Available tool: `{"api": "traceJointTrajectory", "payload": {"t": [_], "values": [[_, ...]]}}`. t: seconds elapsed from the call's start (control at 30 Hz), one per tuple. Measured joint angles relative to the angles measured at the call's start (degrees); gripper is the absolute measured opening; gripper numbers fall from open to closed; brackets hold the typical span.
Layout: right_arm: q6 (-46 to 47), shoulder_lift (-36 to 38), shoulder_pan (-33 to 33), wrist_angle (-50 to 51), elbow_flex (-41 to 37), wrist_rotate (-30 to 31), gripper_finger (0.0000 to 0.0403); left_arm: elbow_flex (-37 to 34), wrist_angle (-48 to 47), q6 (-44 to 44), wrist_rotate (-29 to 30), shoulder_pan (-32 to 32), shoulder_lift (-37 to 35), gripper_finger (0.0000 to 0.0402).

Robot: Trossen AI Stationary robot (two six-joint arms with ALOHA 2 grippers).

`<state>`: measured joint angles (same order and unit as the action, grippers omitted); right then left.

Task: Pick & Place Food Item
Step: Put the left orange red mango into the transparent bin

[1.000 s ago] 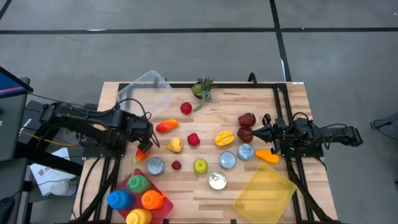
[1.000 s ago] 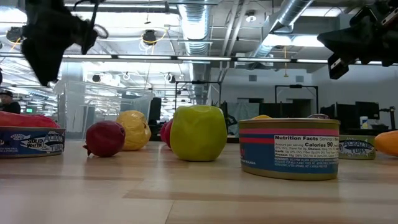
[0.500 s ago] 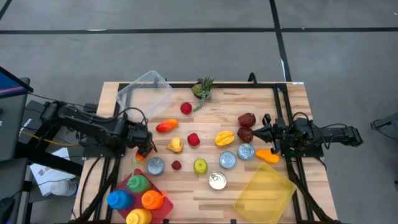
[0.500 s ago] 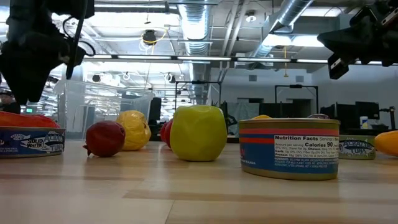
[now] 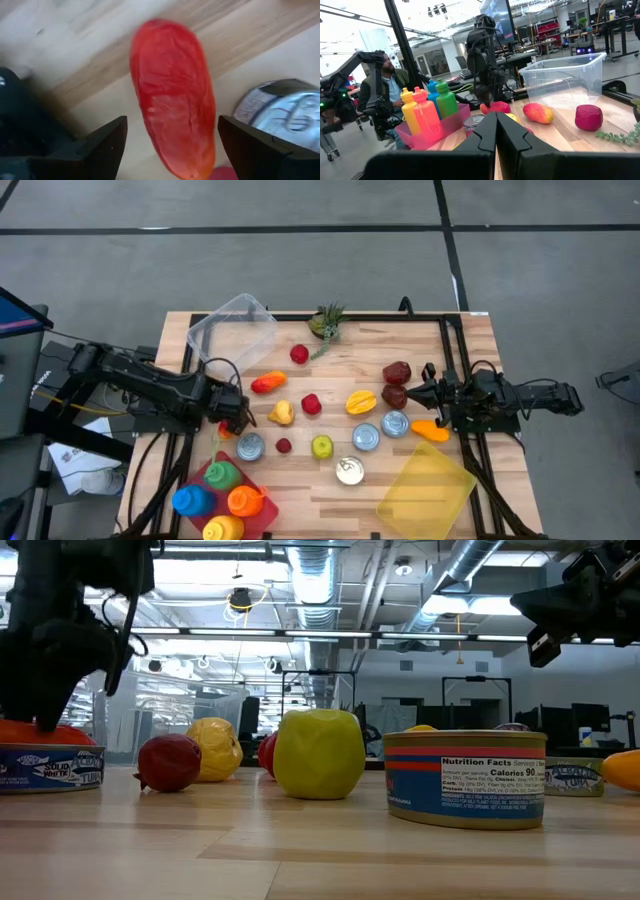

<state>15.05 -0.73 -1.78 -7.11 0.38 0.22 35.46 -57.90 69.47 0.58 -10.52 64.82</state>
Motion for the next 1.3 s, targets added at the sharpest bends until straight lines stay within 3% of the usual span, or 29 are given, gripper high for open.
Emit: {"api": "traceJointTrajectory", "payload": {"t": [0.33,0.5,0.77,1.13,1.3], "values": [[0.0,0.0,0.0,0.0,0.0,0.0,0.0000,0.0,3.4,-0.1,0.8,0.0,7.5,0.0299],[0.0,0.0,0.0,0.0,0.0,0.0,0.0000,0.0,3.7,-0.1,-1.2,0.0,7.8,0.0273],[0.0,0.0,0.0,0.0,0.0,0.0,0.0000,1.6,4.0,0.0,-2.7,0.0,5.2,0.0205],[0.0,0.0,0.0,0.0,0.0,0.0,0.0000,11.1,4.1,0.0,-6.7,0.1,-0.4,0.0219],[0.0,0.0,0.0,0.0,0.0,0.0,0.0000,16.1,14.4,0.0,-6.5,0.4,-3.9,0.0217]]}}
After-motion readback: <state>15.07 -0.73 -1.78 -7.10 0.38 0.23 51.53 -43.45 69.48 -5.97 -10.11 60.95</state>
